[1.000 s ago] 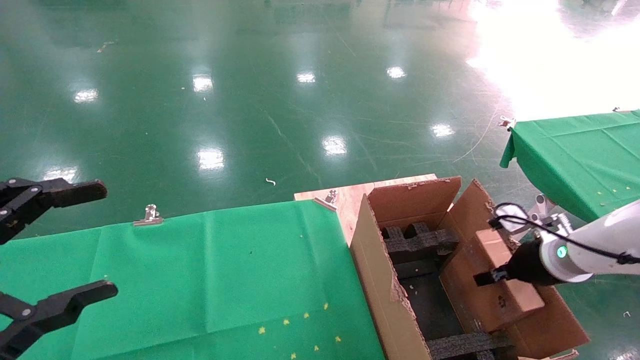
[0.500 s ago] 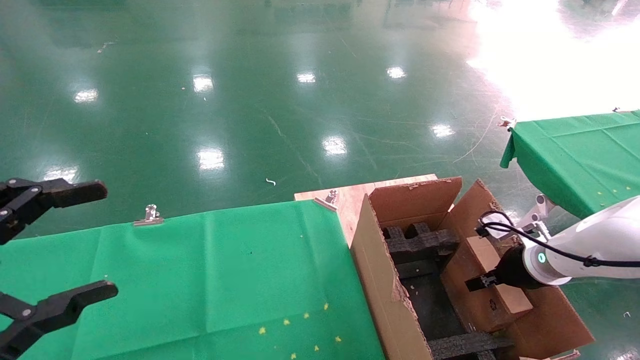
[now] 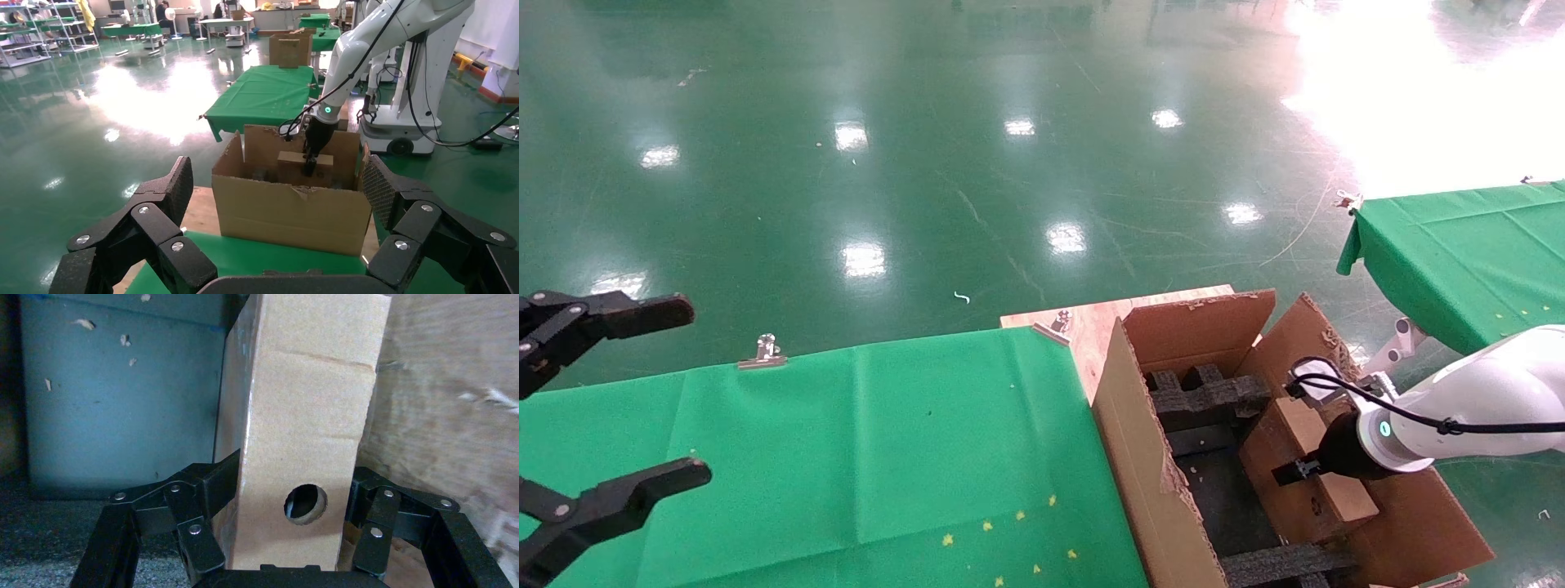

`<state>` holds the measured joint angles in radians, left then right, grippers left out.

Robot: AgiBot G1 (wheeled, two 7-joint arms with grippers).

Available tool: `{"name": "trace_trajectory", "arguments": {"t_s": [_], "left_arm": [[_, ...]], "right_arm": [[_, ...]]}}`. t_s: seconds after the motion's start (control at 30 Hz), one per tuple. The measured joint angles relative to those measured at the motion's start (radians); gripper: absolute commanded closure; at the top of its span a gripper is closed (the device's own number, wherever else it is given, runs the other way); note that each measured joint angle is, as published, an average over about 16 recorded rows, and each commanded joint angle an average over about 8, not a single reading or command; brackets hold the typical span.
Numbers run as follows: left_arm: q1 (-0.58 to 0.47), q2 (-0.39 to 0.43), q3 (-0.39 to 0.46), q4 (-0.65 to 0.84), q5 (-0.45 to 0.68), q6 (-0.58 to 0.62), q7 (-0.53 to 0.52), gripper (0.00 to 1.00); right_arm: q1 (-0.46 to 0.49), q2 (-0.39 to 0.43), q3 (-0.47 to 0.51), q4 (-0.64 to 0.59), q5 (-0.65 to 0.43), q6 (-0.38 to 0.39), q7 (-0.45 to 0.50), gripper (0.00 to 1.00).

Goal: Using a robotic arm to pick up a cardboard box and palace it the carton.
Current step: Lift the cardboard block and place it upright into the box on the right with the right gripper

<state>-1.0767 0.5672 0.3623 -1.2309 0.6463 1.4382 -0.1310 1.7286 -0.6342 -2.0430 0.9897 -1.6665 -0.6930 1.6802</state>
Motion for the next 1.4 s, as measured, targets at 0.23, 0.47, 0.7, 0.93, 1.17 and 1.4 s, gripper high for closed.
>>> {"name": "trace_trajectory", "arguments": {"t_s": [0.23,0.47,0.7,0.93,1.17,1.4], "left_arm": [[0.0,0.0,0.0,0.0,0.0,0.0,0.0,0.0],[0.0,0.0,0.0,0.0,0.0,0.0,0.0,0.0],[0.0,0.0,0.0,0.0,0.0,0.0,0.0,0.0],[0.0,0.0,0.0,0.0,0.0,0.0,0.0,0.0],[0.0,0.0,0.0,0.0,0.0,0.0,0.0,0.0],[0.0,0.0,0.0,0.0,0.0,0.0,0.0,0.0]], "right_arm": [[-0.031,-0.031,0.007,-0.052,0.037,0.008,-0.037,1.0],[-0.05,-0.057,0.017,-0.095,0.067,0.014,-0.069,0.53],[-0.055,-0.064,0.022,-0.108,0.08,0.016,-0.082,0.0],[-0.052,-0.064,0.022,-0.106,0.079,0.015,-0.082,0.0],[-0.041,-0.059,0.022,-0.102,0.073,0.013,-0.081,0.0],[-0.024,-0.05,0.023,-0.092,0.064,0.009,-0.082,0.0]]}}
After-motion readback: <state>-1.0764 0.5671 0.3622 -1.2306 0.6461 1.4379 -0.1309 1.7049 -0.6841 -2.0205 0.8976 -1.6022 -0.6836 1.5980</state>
